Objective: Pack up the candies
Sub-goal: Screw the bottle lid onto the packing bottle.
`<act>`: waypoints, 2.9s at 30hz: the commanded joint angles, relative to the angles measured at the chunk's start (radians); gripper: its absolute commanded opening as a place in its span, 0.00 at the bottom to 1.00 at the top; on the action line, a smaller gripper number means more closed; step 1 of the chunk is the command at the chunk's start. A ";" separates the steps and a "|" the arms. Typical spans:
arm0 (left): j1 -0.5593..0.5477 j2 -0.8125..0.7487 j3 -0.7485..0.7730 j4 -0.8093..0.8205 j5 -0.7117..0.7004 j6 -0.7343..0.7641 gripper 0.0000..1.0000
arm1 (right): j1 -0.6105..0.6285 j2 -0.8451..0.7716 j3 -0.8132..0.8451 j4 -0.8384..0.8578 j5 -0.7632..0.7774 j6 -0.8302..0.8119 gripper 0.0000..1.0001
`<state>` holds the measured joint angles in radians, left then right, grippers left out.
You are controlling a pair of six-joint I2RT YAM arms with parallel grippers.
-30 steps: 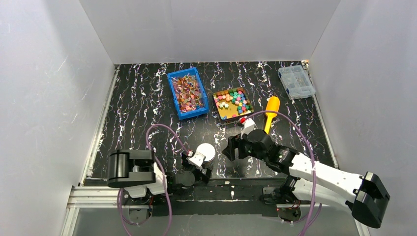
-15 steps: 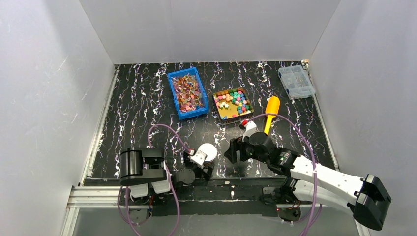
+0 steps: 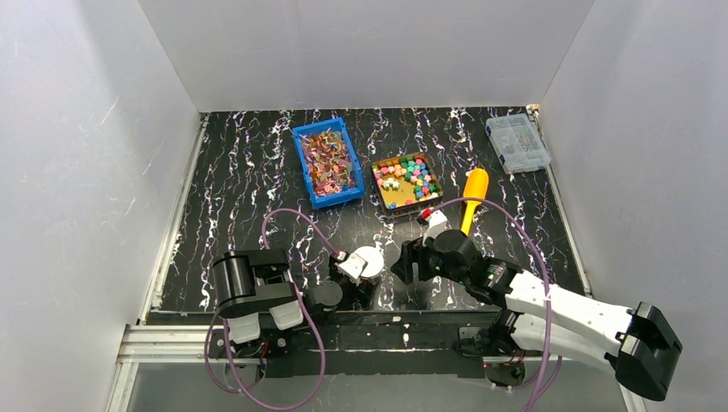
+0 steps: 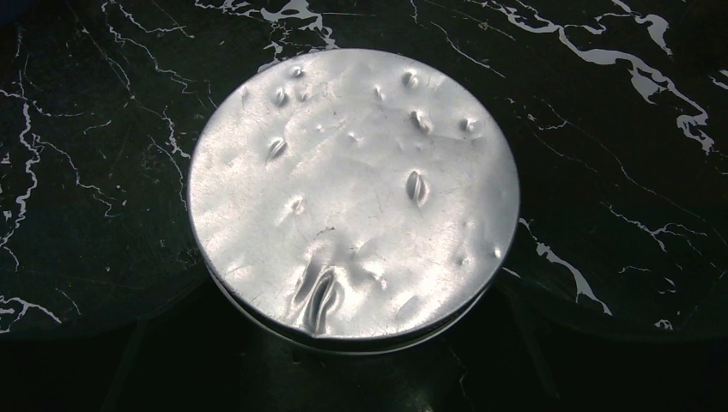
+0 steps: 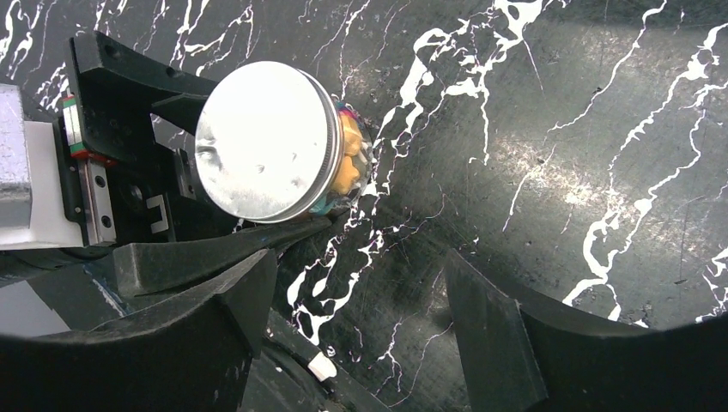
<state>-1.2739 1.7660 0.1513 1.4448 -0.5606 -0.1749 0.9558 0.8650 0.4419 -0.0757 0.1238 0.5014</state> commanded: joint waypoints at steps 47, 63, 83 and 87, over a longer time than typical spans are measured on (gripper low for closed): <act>0.084 0.090 0.068 -0.027 0.368 0.061 0.52 | -0.159 0.277 0.066 0.184 -0.315 -0.043 0.27; 0.084 0.112 0.086 -0.031 0.310 0.031 0.51 | -0.160 0.100 -0.075 0.086 -0.371 0.025 0.18; 0.085 0.114 0.083 -0.031 0.335 0.019 0.49 | -0.134 -0.095 -0.034 -0.039 -0.370 0.093 0.31; 0.084 0.114 0.077 -0.032 0.347 0.026 0.48 | -0.135 -0.039 0.061 -0.087 -0.296 0.025 0.45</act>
<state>-1.1931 1.8641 0.2527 1.5066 -0.2337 -0.1341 0.8162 0.7937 0.3904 -0.1181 -0.2520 0.6022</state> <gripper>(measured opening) 0.778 0.414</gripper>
